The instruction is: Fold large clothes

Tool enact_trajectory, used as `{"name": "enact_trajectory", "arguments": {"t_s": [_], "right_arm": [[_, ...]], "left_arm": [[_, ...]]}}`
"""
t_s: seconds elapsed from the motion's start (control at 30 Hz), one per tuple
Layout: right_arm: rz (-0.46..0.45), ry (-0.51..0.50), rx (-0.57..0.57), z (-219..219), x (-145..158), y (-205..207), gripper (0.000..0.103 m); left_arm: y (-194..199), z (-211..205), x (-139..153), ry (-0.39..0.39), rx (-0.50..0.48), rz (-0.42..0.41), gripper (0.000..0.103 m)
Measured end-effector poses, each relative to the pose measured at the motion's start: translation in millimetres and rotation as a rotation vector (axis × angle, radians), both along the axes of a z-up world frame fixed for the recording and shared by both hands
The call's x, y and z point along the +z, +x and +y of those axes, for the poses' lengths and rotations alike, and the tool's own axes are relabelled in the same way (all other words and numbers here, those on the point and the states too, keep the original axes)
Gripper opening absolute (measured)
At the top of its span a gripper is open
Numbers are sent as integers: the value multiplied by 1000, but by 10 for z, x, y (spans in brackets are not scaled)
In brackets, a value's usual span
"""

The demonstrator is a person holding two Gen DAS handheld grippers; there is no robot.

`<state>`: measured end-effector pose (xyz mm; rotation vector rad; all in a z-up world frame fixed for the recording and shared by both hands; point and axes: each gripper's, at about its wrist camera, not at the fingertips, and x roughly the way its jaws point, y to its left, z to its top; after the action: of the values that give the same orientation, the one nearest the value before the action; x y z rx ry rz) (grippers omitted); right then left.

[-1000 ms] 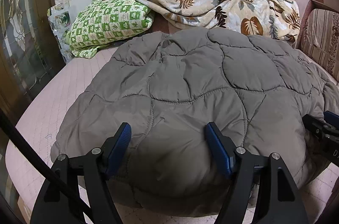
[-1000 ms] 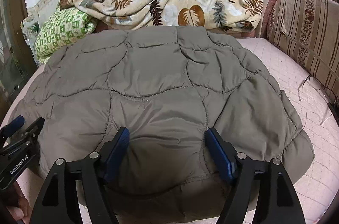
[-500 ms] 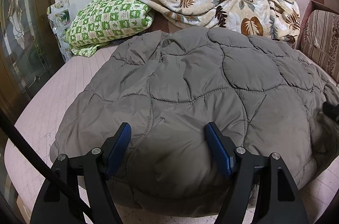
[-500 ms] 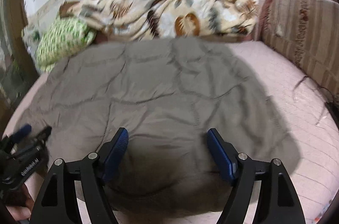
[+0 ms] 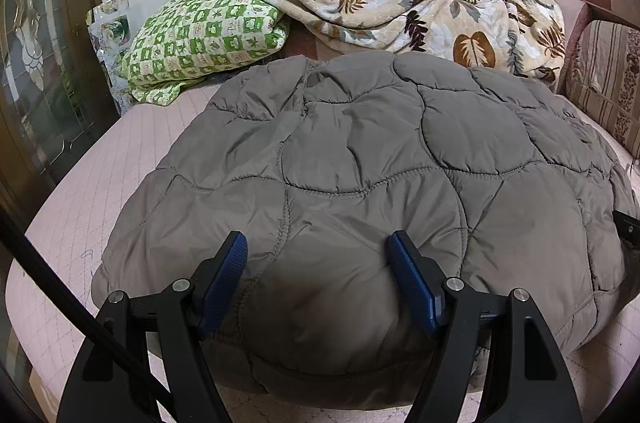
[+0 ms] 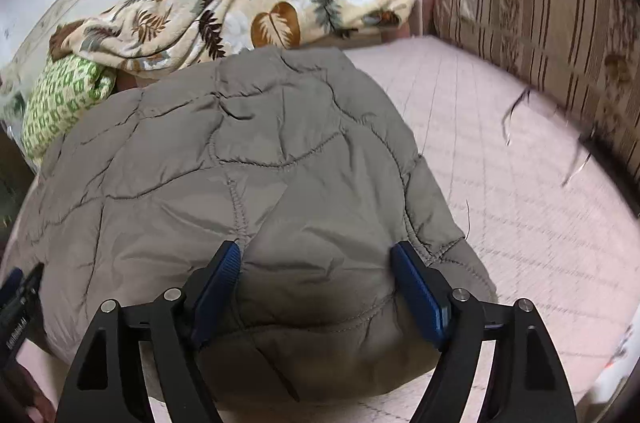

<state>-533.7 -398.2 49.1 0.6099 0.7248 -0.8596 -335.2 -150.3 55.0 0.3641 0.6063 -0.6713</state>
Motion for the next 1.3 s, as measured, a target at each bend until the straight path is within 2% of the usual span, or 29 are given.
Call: {"name": "enact_trajectory", "arguments": {"t_s": [0.17, 0.23, 0.3, 0.37, 0.43, 0.53, 0.63, 0.77, 0.87, 1.0, 1.13, 1.2, 1.3], "right_arm": [[-10, -17, 2, 51, 36, -34, 82], [-77, -40, -1, 83, 148, -110, 82], [-117, -100, -19, 104, 296, -178, 83], [-116, -142, -27, 76, 390, -157, 83], [-103, -169, -28, 12, 456, -92, 83], [-62, -179, -24, -174, 466, 39, 83], [-9, -119, -34, -425, 292, 125, 83], [11, 25, -46, -649, -8, 143, 83], [-7, 80, -48, -693, -104, 103, 85], [-22, 129, -47, -740, -191, 54, 88], [-22, 25, -83, -629, 12, 12, 88], [-20, -89, -79, -494, 196, 39, 88], [-31, -200, -48, -325, 371, 134, 88]], "left_arm": [[8, 22, 21, -13, 0, 9, 73], [36, 58, 62, -50, 3, 29, 73], [118, 99, 150, -77, 28, 14, 73], [268, 148, 256, -101, 72, -14, 73], [527, 225, 310, -138, 127, 19, 73], [926, 258, 200, -96, 199, 104, 73], [1164, 303, 46, -73, 229, 206, 73], [1154, 268, -33, -40, 230, 203, 73], [1171, 248, -83, -23, 233, 211, 74], [1279, 288, -72, -48, 246, 239, 75], [1164, 310, 88, -91, 236, 168, 75], [1112, 321, 174, -126, 228, 133, 75], [1039, 299, 285, -181, 208, 99, 75]]}}
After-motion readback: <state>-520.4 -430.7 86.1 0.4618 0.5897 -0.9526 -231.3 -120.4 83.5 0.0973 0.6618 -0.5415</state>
